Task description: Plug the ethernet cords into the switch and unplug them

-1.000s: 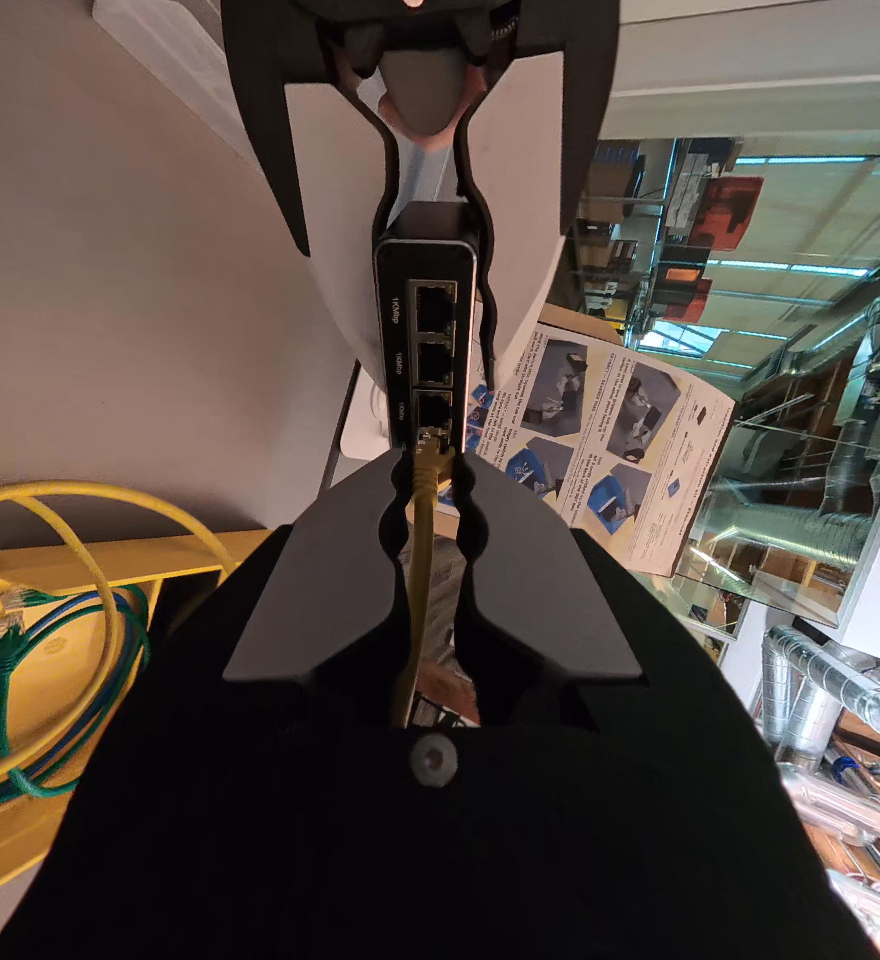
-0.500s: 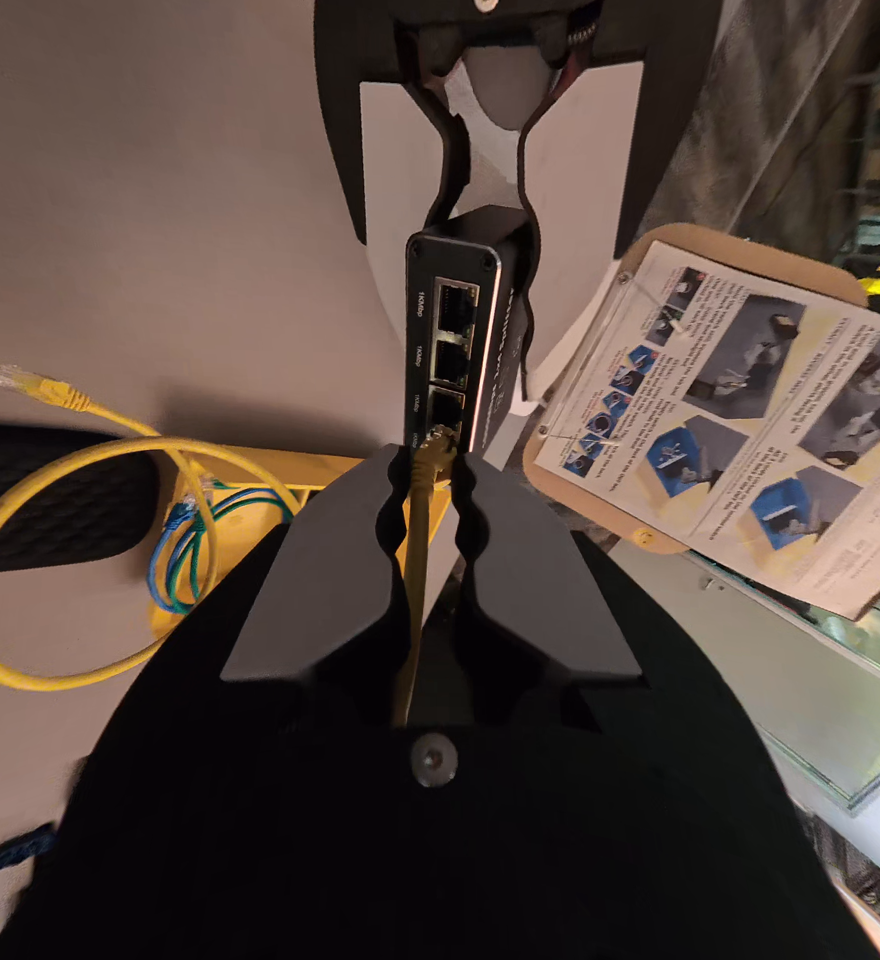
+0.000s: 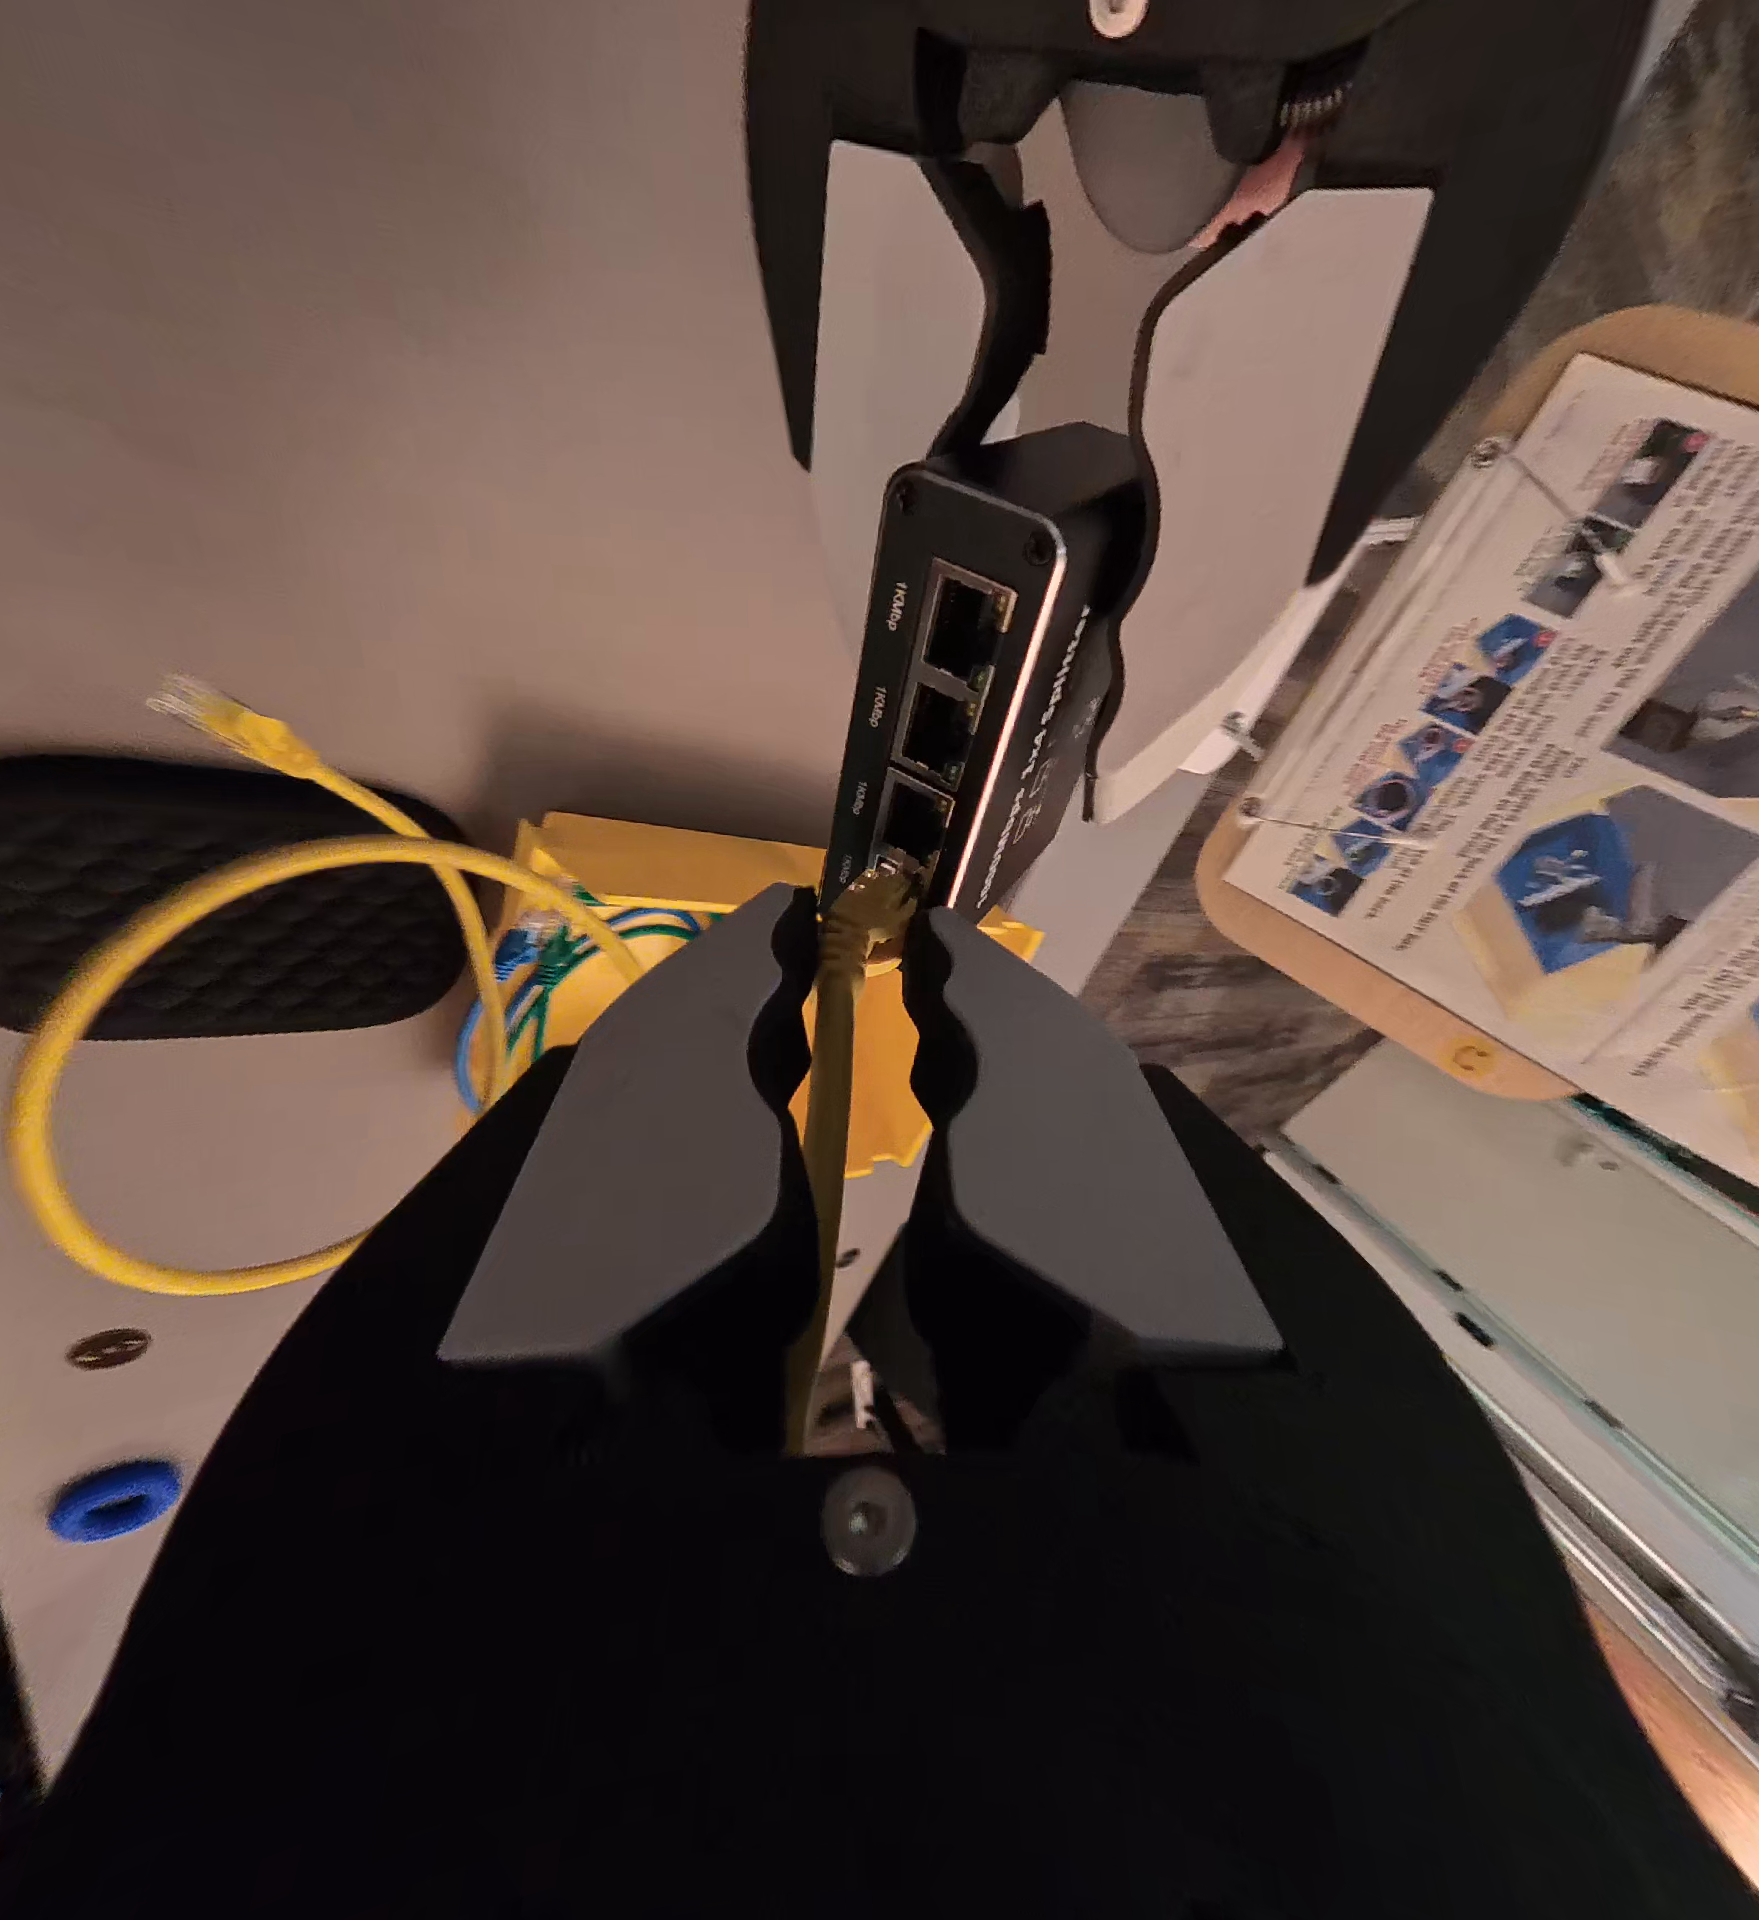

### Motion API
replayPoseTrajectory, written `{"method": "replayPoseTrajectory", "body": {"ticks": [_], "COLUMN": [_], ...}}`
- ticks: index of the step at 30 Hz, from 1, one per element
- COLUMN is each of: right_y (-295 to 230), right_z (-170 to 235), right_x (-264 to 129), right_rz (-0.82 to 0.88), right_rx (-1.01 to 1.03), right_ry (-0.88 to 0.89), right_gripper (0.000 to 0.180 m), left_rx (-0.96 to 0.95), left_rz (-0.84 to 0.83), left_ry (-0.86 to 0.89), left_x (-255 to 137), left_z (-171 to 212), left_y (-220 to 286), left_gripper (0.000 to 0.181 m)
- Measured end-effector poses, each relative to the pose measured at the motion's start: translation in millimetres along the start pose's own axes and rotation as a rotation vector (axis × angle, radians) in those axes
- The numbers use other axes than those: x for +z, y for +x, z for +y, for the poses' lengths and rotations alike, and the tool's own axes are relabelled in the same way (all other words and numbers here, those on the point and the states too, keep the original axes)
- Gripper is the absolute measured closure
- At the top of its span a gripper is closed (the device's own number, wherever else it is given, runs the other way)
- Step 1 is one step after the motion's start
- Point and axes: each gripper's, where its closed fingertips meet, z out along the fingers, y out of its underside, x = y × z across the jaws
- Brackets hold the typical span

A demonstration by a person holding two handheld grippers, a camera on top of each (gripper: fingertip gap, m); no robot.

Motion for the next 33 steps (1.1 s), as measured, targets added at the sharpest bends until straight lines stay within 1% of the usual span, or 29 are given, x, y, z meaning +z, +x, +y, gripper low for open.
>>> {"method": "replayPoseTrajectory", "body": {"ticks": [1, 3, 5, 6, 8, 11, 15, 17, 20, 22, 24, 26, 29, 33], "right_y": [-5.0, 4.9, 21.4, 30.2, 38.5, 38.7, 31.4, 29.0, 30.9, 33.7, 35.5, 38.2, 41.2, 43.9], "right_z": [1.0, 6.9, 2.6, -1.7, -5.0, -5.5, -8.8, -8.5, -7.0, -6.9, -6.2, -8.4, -10.5, -12.2], "right_x": [2.1, 0.5, -9.5, -16.2, -25.4, -28.8, -27.3, -25.4, -24.9, -25.2, -22.9, -26.5, -31.5, -31.7], "right_rz": [-0.019, 0.057, 0.196, 0.298, 0.458, 0.598, 0.655, 0.667, 0.72, 0.79, 0.829, 0.856, 0.849, 0.837], "right_rx": [0.002, -0.029, -0.035, -0.051, -0.087, -0.127, -0.174, -0.182, -0.207, -0.232, -0.241, -0.227, -0.182, -0.196], "right_ry": [-0.009, -0.025, 0.012, 0.036, 0.012, -0.017, -0.01, 0.003, -0.001, -0.022, -0.043, -0.018, 0.039, 0.068], "right_gripper": [0.163, 0.163, 0.164, 0.164, 0.165, 0.166, 0.166, 0.166, 0.165, 0.163, 0.156, 0.163, 0.165, 0.165], "left_rx": [-0.015, -0.039, -0.157, -0.203, -0.26, -0.181, -0.001, 0.049, 0.138, 0.127, 0.114, 0.148, 0.152, 0.176], "left_rz": [0.025, -0.05, -0.079, -0.1, -0.176, -0.256, -0.337, -0.331, -0.386, -0.388, -0.389, -0.411, -0.432, -0.452], "left_ry": [-0.006, -0.028, -0.023, -0.013, 0.046, 0.033, 0.047, 0.018, -0.042, -0.085, -0.11, -0.117, -0.112, -0.124], "left_x": [2.2, 3.9, -0.8, -4.7, -13.0, -13.9, -11.5, -12.0, -14.6, -14.7, -16.2, -18.6, -22.7, -25.5], "left_z": [0.2, 0.8, 2.2, 1.9, -5.8, -7.1, -12.2, -11.8, -11.6, -9.3, -8.5, -10.1, -13.0, -13.2], "left_y": [4.2, -4.6, -16.2, -23.8, -35.6, -38.6, -33.4, -30.9, -34.3, -36.4, -38.3, -40.3, -43.9, -46.7], "left_gripper": [0.142, 0.143, 0.141, 0.141, 0.139, 0.138, 0.14, 0.142, 0.142, 0.142, 0.143, 0.143, 0.144, 0.142]}}
